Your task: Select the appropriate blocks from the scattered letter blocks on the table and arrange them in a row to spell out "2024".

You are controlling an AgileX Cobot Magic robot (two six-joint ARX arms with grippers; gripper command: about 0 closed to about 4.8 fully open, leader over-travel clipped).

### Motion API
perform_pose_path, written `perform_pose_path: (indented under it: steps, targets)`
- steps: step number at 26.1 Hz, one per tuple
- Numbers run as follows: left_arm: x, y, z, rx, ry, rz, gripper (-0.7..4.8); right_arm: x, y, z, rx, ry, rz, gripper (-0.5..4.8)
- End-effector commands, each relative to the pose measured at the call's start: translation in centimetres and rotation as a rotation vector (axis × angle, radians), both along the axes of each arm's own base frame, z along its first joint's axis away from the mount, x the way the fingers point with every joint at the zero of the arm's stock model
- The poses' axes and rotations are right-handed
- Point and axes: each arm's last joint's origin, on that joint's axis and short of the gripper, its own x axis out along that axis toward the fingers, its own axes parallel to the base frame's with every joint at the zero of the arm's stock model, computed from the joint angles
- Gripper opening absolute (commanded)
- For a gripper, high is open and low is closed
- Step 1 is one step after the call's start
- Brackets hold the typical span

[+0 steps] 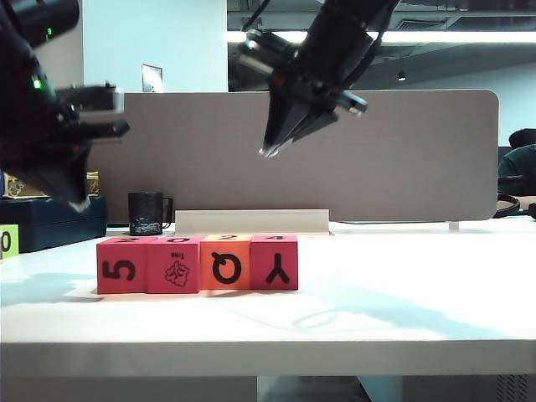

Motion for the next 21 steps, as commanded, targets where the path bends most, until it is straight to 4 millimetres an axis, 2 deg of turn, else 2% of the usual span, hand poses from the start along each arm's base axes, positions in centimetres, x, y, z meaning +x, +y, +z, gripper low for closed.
perform_pose_path:
  steps: [1,6,11,18,21]
  targets:
    - [0.8,0.3,-0.5,-0.030,-0.007,0.018,-0.06,-1.3,-0.6,1.7,0.012,0.013,0.033,-0.01]
    - [1.7,1.4,-1.5,-0.089,0.030,0.039,-0.06,-3.5,-1.2,3.6,0.026,0.037,0.075,-0.01]
    - [2.8,2.0,-3.0,-0.146,0.066,0.035,-0.06,-6.7,-0.1,5.1,0.013,0.014,0.178,-0.01]
    - [3.6,1.6,-5.1,-0.197,0.134,0.029,-0.06,-7.9,0.7,5.3,0.006,0.023,0.219,-0.01]
    - [3.8,1.6,-5.5,-0.211,0.138,0.017,-0.06,-8.0,0.7,5.2,0.002,0.028,0.222,-0.01]
